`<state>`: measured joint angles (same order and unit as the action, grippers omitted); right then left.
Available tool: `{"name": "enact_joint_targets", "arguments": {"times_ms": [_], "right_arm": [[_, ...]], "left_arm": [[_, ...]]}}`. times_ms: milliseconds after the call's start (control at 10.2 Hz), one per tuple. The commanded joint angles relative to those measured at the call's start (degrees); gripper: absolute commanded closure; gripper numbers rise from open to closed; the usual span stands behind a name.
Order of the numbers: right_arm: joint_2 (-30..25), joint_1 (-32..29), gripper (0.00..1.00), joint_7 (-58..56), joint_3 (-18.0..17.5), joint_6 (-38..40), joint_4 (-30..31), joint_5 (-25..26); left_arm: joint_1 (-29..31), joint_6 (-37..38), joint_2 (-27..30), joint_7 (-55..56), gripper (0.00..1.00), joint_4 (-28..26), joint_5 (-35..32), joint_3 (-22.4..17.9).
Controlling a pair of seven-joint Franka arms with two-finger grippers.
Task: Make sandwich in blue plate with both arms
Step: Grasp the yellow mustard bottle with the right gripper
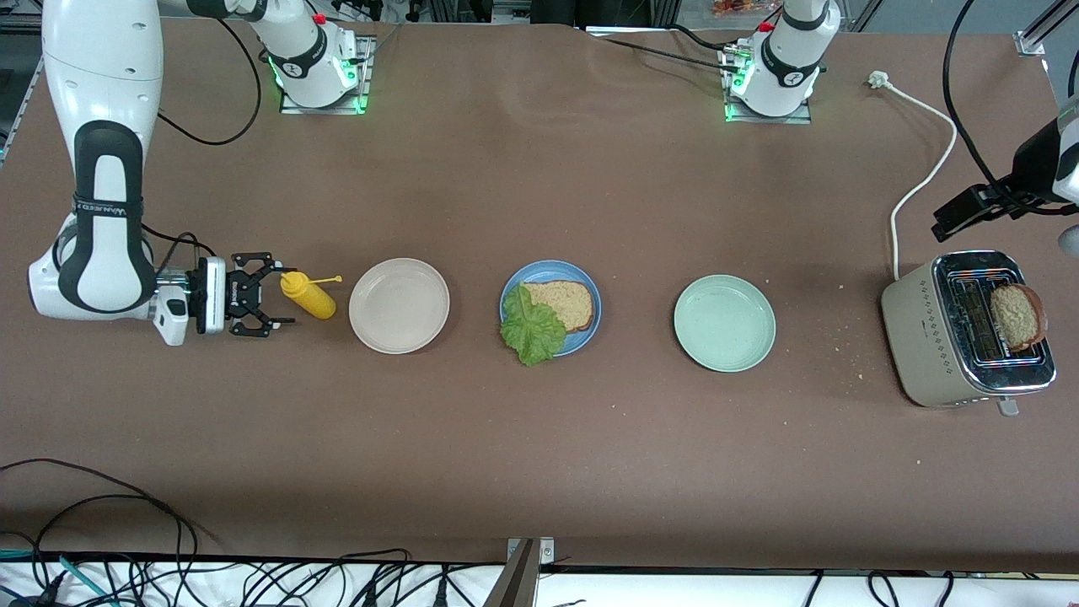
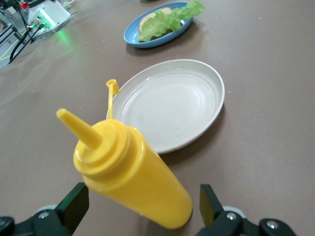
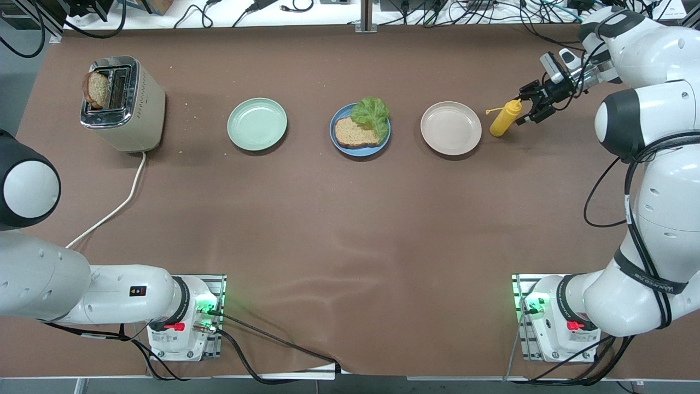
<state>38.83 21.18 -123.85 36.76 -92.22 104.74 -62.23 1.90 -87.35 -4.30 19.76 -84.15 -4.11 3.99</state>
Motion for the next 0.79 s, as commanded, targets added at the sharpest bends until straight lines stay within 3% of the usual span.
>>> {"name": "enact_joint_targets", "arguments": {"times_ms": [0, 98, 196, 294, 393, 687], "right_arm": [[1.9, -1.3, 0.0, -5.9, -1.1, 4.1, -1.4, -3.5], [2.0, -1.3, 0.02, -6.1, -1.1, 4.2, -1.4, -3.5], [2.1, -1.4, 0.23, -6.1, -1.1, 4.2, -1.4, -3.5], [2.2, -1.4, 0.57, -6.1, -1.1, 4.2, -1.4, -3.5], [2.2, -1.4, 0.74, -5.4, -1.1, 4.2, -1.4, -3.4], [2.1, -1.2, 0.92, -3.9, -1.0, 4.2, -4.1, -2.5]], "left_arm": [[-1.4, 1.5, -2.4, -1.7, 0.0, 1.2, -0.1, 1.8], [-2.2, 2.3, -3.5, -1.7, 0.0, 1.2, -0.1, 1.9], [-3.5, 3.6, -3.9, -1.8, 0.0, 1.3, -0.1, 1.9], [-4.6, 4.2, -4.5, -1.8, 0.0, 1.3, -0.1, 1.9], [-4.7, 5.2, -4.5, -2.0, 0.0, 1.4, 0.0, 1.9], [-4.3, 5.5, -4.5, -2.7, 0.0, 1.4, 0.4, 1.9]]}}
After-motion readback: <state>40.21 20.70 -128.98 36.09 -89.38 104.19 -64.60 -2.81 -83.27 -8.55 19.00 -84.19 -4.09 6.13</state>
